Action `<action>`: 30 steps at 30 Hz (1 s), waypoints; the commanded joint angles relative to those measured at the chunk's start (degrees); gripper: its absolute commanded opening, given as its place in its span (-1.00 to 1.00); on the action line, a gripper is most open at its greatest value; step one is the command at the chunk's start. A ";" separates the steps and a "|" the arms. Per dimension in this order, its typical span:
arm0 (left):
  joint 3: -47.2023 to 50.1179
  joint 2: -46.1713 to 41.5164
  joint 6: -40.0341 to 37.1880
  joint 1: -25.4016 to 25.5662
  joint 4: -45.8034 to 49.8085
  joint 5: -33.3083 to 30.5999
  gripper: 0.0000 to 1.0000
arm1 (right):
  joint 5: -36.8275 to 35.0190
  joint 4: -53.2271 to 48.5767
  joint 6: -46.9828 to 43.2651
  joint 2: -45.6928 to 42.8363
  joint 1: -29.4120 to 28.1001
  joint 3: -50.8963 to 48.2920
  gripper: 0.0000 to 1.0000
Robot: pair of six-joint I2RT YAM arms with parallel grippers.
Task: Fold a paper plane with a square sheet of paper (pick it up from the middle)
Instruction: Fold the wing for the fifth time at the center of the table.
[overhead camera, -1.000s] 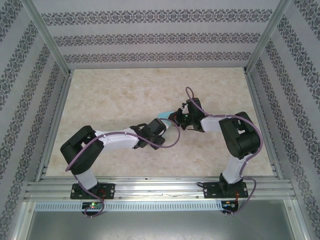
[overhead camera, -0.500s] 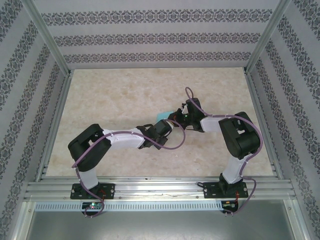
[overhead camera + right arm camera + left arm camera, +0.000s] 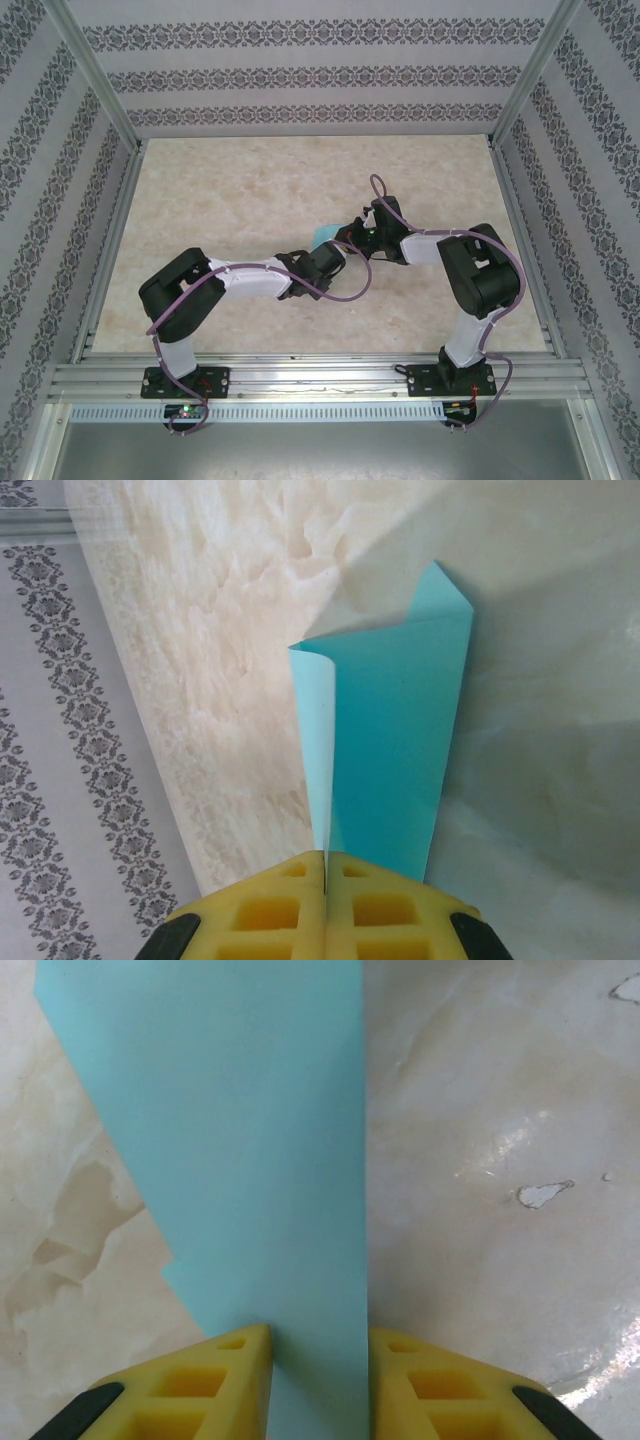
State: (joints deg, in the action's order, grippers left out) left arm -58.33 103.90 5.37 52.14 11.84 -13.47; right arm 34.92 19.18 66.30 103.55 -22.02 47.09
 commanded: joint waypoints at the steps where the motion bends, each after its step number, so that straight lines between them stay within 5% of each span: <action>1: 0.43 -1.04 0.53 0.86 1.99 -1.36 -0.46 | -0.72 1.20 0.49 0.17 -0.48 0.52 -1.00; 22: 1.93 -2.04 3.07 0.86 1.28 -1.55 -0.57 | -1.08 1.67 0.93 -0.12 -0.29 -0.27 -1.00; 30: 1.74 -3.61 3.39 0.86 -0.71 -0.99 -0.40 | -0.73 1.39 0.67 0.16 -0.30 -0.36 -1.00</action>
State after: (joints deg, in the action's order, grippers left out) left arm -56.86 102.83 8.16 52.14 11.97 -14.00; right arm 34.30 19.62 66.32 103.55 -22.02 47.09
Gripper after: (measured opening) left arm 0.300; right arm 0.049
